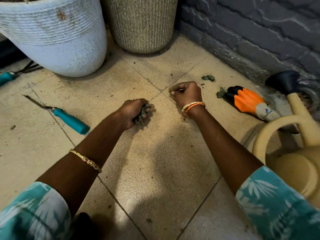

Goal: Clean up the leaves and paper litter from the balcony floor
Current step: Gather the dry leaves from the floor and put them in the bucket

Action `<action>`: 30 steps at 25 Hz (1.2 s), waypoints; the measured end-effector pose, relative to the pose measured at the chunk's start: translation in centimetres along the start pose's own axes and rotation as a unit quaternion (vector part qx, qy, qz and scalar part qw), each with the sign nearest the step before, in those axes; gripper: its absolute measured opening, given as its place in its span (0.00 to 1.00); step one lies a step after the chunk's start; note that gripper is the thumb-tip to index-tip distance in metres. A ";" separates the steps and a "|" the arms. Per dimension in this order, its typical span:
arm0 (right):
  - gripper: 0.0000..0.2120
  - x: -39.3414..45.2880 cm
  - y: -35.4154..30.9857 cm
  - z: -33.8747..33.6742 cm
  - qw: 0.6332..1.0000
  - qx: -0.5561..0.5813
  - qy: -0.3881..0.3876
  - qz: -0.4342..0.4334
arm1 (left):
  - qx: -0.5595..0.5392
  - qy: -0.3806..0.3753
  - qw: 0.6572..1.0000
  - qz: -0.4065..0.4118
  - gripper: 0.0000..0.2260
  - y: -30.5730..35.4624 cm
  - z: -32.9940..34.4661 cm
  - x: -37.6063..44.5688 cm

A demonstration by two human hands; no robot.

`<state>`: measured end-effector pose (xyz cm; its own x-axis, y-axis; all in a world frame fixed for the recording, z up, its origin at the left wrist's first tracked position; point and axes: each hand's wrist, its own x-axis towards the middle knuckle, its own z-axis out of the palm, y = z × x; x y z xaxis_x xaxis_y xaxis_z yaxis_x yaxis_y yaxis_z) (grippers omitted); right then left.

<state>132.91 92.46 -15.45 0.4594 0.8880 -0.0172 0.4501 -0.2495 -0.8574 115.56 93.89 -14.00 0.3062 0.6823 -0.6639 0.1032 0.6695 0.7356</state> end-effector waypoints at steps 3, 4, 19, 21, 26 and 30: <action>0.07 -3.1 -1.7 -0.7 0.968 0.209 -0.119 0.078 | 0.010 -0.056 0.998 0.002 0.13 -0.4 1.4 0.0; 0.09 -3.7 -1.9 -0.8 0.965 0.214 -0.124 0.085 | 0.013 -0.073 0.997 0.004 0.13 -0.5 1.9 0.1; 0.17 1.8 6.4 -14.0 0.899 -0.340 0.171 0.215 | 0.039 -0.052 0.998 0.009 0.15 -0.6 6.3 1.1; 0.18 1.5 5.7 -16.6 0.917 -0.238 0.229 0.223 | 0.047 -0.068 0.997 0.005 0.15 -0.6 6.9 0.7; 0.13 -0.3 3.3 -19.9 0.935 -0.026 0.281 0.216 | 0.064 -0.082 0.995 0.010 0.16 0.2 8.0 -0.8; 0.18 -0.3 1.0 -13.9 0.972 -0.019 0.133 0.190 | 0.090 -0.082 0.993 0.010 0.17 0.4 8.2 -1.2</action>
<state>143.90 86.60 -9.17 0.7783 0.5981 -0.1909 0.2349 -0.5593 -0.7950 122.96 90.90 -11.79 0.4575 0.6288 -0.6287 0.2575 0.5830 0.7706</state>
